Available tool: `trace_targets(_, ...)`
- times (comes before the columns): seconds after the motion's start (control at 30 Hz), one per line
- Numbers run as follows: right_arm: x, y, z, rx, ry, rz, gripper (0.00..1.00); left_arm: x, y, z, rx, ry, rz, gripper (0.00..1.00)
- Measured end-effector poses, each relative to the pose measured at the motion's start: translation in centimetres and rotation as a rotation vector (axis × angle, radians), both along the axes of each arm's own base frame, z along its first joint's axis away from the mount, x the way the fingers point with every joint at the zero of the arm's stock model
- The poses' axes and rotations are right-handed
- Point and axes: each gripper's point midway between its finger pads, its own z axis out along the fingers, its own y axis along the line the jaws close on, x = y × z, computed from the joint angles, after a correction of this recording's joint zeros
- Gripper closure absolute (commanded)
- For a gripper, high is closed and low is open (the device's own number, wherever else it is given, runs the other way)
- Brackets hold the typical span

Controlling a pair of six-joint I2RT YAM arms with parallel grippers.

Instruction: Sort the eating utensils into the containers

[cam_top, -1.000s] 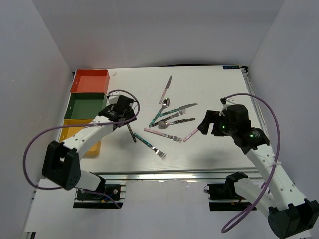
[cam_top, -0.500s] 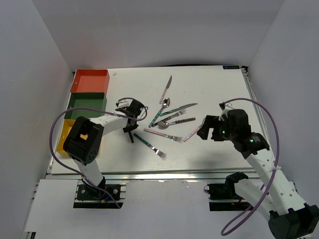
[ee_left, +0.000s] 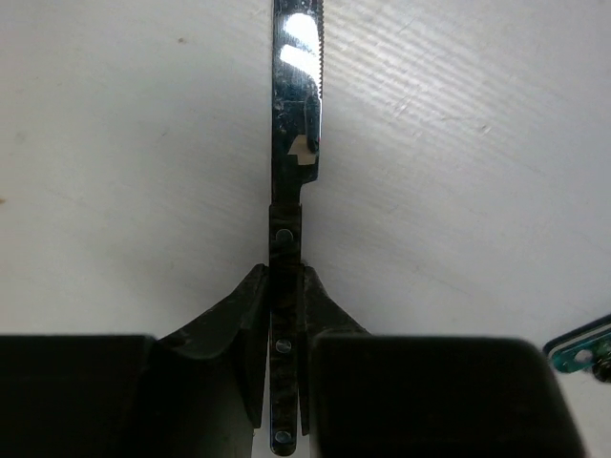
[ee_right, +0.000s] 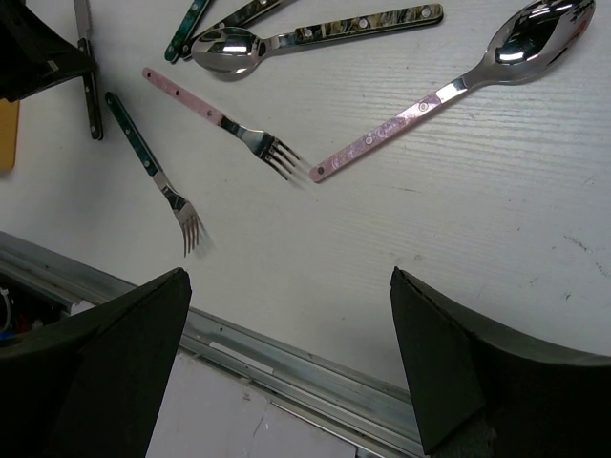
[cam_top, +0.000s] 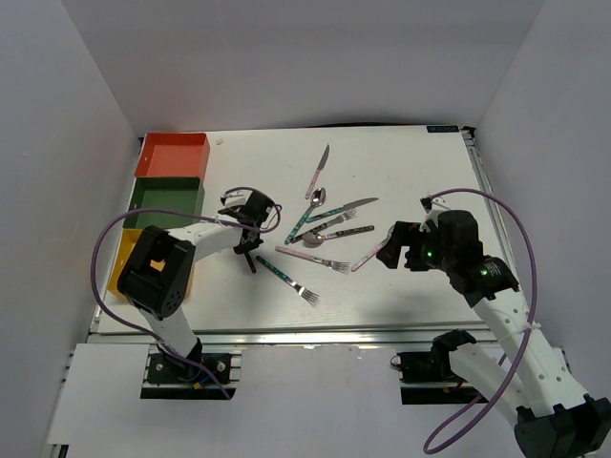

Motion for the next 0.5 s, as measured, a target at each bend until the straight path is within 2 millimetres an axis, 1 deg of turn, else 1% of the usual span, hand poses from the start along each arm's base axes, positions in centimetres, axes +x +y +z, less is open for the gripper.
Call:
trace_targets(0.07,0.0,0.1,0.0,0.003,-0.001,0.002,0.11,-0.7,0.5,0.8,0.021,0.018,-0.007,1.00)
trace_targets(0.13,0.0,0.1,0.1,0.005,-0.003,0.004,0.11,-1.0,1.0,2.8,0.032,-0.001,-0.005,1.00)
trace_targets(0.2,0.0,0.2,0.1,0.009,-0.004,0.008,0.11,-0.7,1.4,6.3,0.022,-0.071,0.005,1.00)
trace_targets(0.3,0.2,0.4,0.3,0.018,-0.011,0.015,0.11,-0.4,2.2,12.6,-0.010,-0.223,0.036,1.00)
trace_targets(0.37,0.3,0.6,0.4,0.022,-0.013,0.020,0.11,-0.8,3.1,15.7,-0.019,-0.298,0.064,1.00)
trace_targets(0.43,0.3,0.7,0.3,0.023,-0.009,0.023,0.11,-1.7,4.6,17.4,-0.013,-0.333,0.096,1.00)
trace_targets(0.5,0.3,0.8,0.2,0.025,-0.004,0.028,0.11,-2.7,6.9,17.9,-0.001,-0.334,0.144,1.00)
